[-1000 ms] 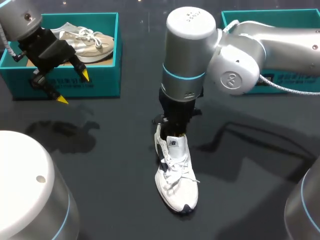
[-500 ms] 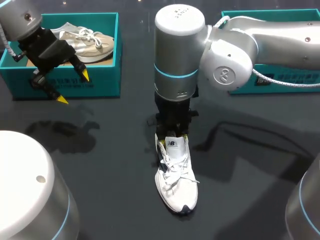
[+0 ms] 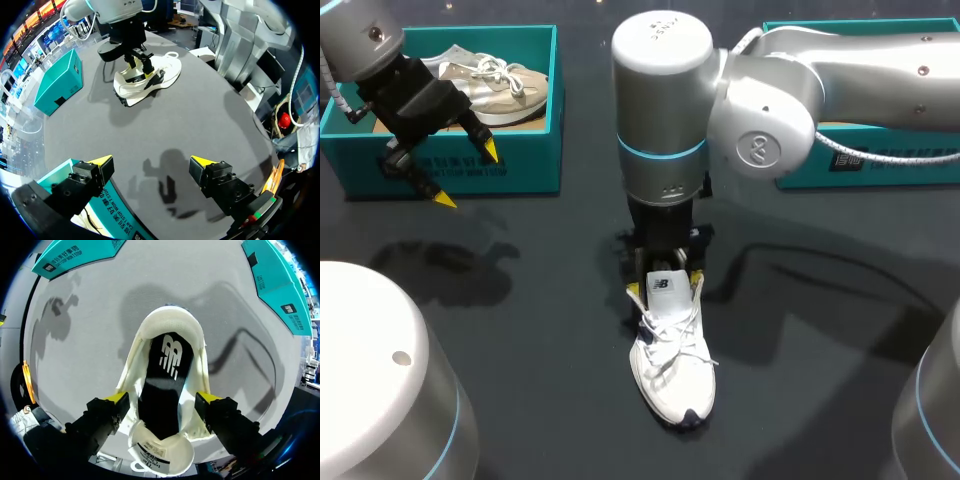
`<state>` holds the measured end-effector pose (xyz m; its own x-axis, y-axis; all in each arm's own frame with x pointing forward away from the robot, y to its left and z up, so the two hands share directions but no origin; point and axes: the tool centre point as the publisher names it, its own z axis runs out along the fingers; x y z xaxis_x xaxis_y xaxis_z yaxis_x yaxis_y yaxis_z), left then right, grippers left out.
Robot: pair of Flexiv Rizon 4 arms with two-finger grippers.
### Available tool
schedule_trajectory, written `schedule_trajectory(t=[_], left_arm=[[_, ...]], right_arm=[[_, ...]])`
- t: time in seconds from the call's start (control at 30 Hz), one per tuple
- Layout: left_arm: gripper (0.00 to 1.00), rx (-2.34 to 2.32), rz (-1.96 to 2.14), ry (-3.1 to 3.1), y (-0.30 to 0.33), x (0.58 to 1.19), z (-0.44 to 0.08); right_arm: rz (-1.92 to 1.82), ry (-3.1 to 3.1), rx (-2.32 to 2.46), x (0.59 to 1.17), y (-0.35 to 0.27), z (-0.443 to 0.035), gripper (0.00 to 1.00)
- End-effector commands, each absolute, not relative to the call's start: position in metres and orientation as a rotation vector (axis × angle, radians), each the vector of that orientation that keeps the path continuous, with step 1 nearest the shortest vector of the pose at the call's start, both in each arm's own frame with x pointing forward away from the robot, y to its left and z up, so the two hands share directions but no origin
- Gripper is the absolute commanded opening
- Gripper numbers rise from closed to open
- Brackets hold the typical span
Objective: Take the shoe out of the shoebox, open the shoe tongue, remove and reinsert the insole, then place the shoe into the shoebox
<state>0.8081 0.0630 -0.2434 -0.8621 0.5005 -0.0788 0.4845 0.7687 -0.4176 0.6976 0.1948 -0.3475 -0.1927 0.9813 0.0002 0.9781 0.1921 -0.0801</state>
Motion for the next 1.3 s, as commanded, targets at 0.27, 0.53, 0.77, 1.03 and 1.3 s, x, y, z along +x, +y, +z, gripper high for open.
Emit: schedule_trajectory(t=[0.27, 0.53, 0.77, 1.03, 1.3], left_arm=[[1.0, -0.815, 0.669, -2.921, 0.064, 0.807, -0.243], [1.0, -0.815, 0.669, -2.921, 0.064, 0.807, -0.243], [1.0, -0.815, 0.669, -2.921, 0.064, 0.807, -0.243], [1.0, -0.815, 0.669, -2.921, 0.064, 0.807, -0.243], [1.0, -0.815, 0.669, -2.921, 0.064, 0.807, -0.243]], right_arm=[[0.059, -2.378, -2.021, 0.688, 0.19, -0.339, 0.74], [0.071, -2.361, -2.035, 0.685, 0.19, -0.337, 1.0], [0.056, -2.362, -2.066, 0.681, 0.192, -0.332, 1.0], [0.03, -2.368, -2.102, 0.675, 0.19, -0.316, 0.99], [0.002, -2.387, -2.123, 0.667, 0.188, -0.303, 1.0]])
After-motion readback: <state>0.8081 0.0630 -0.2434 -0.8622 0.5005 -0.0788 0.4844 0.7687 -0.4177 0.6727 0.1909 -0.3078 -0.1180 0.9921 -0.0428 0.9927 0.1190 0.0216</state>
